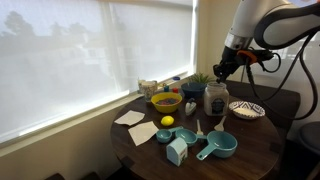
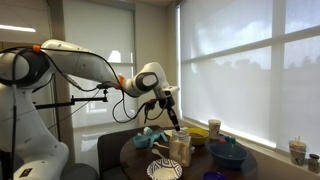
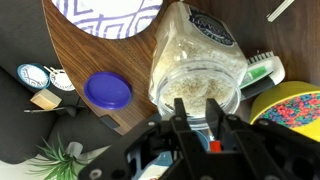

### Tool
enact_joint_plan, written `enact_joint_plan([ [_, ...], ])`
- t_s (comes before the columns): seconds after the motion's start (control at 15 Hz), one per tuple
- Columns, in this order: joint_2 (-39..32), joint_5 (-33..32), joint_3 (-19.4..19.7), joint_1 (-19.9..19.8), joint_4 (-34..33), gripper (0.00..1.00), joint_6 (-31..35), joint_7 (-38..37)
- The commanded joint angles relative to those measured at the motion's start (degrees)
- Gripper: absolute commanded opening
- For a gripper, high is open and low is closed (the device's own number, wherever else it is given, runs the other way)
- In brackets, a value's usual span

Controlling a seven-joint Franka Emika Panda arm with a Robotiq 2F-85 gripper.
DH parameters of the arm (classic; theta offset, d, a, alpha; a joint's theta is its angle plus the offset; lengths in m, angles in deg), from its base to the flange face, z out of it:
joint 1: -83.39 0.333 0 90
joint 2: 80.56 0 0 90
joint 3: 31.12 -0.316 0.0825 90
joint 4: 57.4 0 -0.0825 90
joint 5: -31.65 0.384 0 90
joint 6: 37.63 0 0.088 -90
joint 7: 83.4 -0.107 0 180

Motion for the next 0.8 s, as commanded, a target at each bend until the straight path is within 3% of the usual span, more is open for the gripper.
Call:
enact_joint_plan([
  [0.0, -2.13, 0.06, 0.86, 0.48, -0.26, 0.61, 3.34, 1.48],
  [0.13, -2.92, -0.03, 0.96, 0.42, -0.24, 0.23, 4.96, 1.45],
  [0.33, -3.86, 0.12, 1.3, 0.47, -0.18, 0.1, 7.64, 1.82],
  [0.4, -4.14, 0.25, 1.38, 0.53, -0.14, 0.09, 8.31, 1.93],
  [0.53, -4.7, 0.68, 1.49, 0.72, -0.1, 0.17, 8.62, 2.34],
  [0.67, -5.13, 1.57, 1.62, 1.13, -0.04, 0.32, 8.13, 3.19],
  [0.73, -5.3, 1.77, 1.63, 1.24, -0.01, 0.33, 7.98, 3.42],
])
